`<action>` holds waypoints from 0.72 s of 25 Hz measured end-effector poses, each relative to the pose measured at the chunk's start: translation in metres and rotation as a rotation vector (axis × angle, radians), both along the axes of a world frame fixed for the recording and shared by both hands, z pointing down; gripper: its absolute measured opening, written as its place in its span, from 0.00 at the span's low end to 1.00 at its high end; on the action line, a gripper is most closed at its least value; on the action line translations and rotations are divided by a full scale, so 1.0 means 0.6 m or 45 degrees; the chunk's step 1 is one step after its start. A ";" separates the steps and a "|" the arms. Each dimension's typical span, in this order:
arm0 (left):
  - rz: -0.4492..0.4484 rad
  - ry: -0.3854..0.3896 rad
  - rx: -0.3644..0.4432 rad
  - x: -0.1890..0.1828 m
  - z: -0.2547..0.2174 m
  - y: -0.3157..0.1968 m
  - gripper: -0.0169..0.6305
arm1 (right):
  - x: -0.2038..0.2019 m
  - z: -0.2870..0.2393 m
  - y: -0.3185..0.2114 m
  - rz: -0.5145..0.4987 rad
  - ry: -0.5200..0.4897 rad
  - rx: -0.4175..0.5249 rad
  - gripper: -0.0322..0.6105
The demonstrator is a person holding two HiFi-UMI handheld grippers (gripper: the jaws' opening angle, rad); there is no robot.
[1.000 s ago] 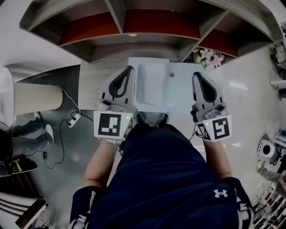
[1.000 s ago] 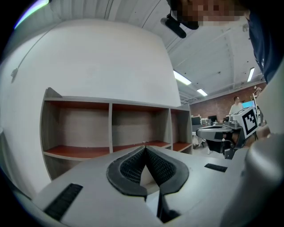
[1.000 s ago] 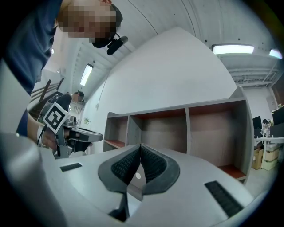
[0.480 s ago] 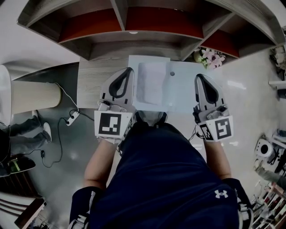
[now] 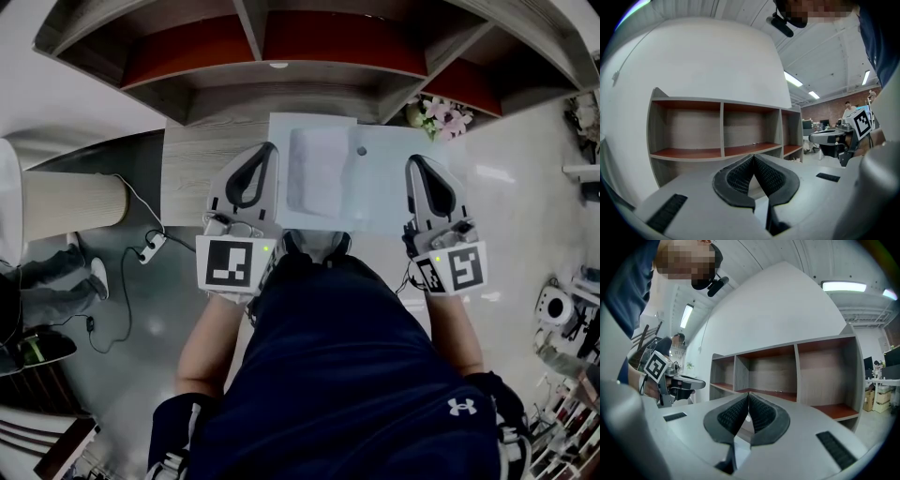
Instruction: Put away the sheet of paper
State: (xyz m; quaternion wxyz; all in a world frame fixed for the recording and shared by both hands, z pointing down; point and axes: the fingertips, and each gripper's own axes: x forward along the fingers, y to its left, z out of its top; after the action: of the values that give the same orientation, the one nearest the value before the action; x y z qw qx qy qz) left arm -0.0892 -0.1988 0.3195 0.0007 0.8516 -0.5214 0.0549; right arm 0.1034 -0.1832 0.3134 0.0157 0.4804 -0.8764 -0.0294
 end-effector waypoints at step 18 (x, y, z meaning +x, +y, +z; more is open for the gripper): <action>0.009 -0.003 -0.008 0.002 0.004 0.007 0.05 | 0.012 0.002 0.008 0.031 0.008 -0.014 0.07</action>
State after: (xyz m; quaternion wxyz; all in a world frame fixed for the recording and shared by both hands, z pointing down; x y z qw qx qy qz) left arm -0.0878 -0.1948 0.3217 0.0028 0.8533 -0.5182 0.0575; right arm 0.1104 -0.1784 0.3146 0.0214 0.4907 -0.8707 -0.0258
